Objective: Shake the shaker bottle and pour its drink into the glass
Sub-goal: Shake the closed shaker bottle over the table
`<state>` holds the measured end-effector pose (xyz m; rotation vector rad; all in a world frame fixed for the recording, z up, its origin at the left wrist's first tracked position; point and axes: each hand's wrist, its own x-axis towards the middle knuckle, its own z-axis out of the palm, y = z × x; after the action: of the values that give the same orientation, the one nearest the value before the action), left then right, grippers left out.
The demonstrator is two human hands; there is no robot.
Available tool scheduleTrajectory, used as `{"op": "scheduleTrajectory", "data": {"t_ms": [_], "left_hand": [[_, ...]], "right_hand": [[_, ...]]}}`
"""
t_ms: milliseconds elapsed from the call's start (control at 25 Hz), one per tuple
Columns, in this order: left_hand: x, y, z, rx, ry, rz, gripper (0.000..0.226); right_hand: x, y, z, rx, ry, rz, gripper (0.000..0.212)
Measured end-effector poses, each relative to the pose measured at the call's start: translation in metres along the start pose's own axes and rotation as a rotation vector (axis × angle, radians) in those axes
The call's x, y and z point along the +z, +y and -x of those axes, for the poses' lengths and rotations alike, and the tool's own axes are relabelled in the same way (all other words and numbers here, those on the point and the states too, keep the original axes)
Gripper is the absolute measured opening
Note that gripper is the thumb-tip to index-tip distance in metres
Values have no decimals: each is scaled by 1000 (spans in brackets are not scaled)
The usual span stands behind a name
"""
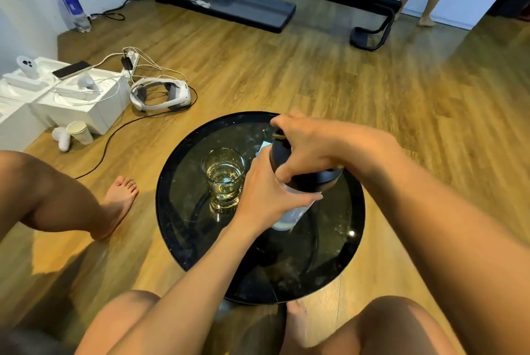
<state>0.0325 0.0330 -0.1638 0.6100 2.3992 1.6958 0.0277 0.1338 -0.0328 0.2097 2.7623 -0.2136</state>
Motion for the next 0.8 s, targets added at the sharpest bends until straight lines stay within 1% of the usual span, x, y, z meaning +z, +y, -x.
{"op": "scheduleTrajectory", "data": {"t_ms": [40,80,120,160,200,240,280,320,360,400,440,480,520,560,600,640,680,720,760,800], "left_hand": [[0,0,-1,4,-4,-6,89],[-1,0,-1,0,-2,-3,88],[-3,0,-1,-5,-2,0,87],[-4,1,-1,-3,-9,3,84],[-5,2,-1,8,-16,11,83],[-6,3,0,20,-20,23,83],[-6,4,1,26,-20,41,83],[-7,6,1,21,-21,60,83],[-7,7,1,9,-23,69,82],[-9,7,0,-6,-25,60,80],[-9,8,1,-18,-30,47,78],[-10,8,0,-25,-38,40,77],[-10,9,1,-26,-42,37,75],[-10,8,1,-27,-41,35,74],[-10,9,2,-25,-39,28,75],[-10,9,2,-20,-41,19,77],[-10,9,2,-17,-48,17,80],[-10,8,1,-21,-55,20,84],[-10,8,1,-30,-61,24,87],[-10,9,1,-35,-65,29,87]], "right_hand": [[-3,3,-1,5,-15,-13,99],[-1,4,0,55,40,-6,98],[4,1,4,103,138,16,91],[12,-2,8,89,249,73,79],[17,-2,11,-9,336,115,69],[18,0,12,-127,327,142,63],[14,5,14,-223,268,133,64],[8,8,14,-230,202,95,70],[8,9,13,-141,170,50,78],[13,5,11,1,213,22,85],[22,0,12,135,289,33,85],[31,-4,12,225,353,64,79],[32,-8,14,237,383,73,70],[29,-8,14,164,359,36,58],[19,-6,15,61,299,-40,47],[12,-3,14,-10,221,-90,41],[8,-3,11,1,140,-96,44],[11,-5,6,61,100,-76,57],[16,-11,6,164,96,-41,71],[22,-14,6,237,148,-13,74]]}}
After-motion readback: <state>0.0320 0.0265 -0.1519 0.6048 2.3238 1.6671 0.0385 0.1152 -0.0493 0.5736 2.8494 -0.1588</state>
